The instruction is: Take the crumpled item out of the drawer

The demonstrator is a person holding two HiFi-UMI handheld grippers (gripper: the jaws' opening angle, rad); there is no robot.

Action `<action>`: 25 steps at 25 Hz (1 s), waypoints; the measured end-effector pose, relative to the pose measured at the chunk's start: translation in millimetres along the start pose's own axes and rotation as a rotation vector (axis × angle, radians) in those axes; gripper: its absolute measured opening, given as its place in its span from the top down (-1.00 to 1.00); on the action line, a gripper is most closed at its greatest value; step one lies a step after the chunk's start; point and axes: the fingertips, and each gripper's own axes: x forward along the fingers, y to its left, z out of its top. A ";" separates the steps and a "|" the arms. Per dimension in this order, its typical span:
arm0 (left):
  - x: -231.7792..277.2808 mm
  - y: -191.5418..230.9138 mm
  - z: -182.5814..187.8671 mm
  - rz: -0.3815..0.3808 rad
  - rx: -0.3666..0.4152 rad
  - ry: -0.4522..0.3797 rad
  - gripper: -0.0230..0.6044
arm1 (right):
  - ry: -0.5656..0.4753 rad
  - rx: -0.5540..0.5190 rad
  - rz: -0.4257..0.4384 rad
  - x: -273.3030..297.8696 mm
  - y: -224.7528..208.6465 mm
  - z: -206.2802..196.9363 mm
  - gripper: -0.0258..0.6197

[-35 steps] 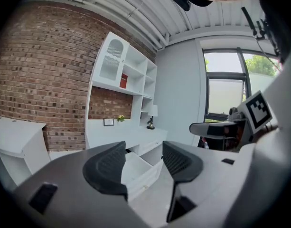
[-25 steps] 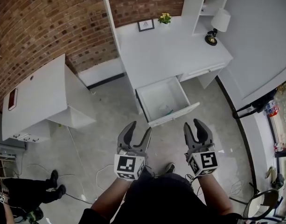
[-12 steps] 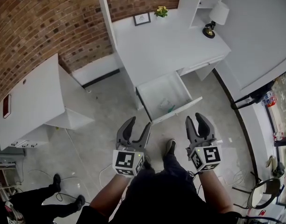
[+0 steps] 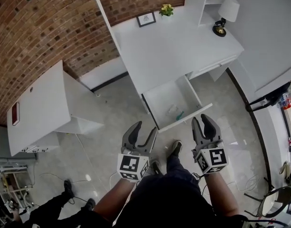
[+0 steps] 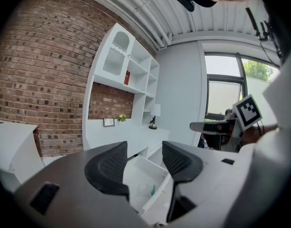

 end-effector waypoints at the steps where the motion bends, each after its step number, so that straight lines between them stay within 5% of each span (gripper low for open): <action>1: 7.8 -0.3 0.5 0.005 0.007 0.010 0.20 | 0.000 0.010 0.008 6.8 -6.2 -1.0 0.53; 13: 110.9 -15.3 10.7 0.041 0.016 0.097 0.23 | 0.051 0.076 0.076 78.9 -88.6 -16.9 0.59; 25: 175.9 -18.4 -8.6 0.002 -0.030 0.185 0.25 | 0.124 0.101 0.119 123.3 -120.9 -35.0 0.62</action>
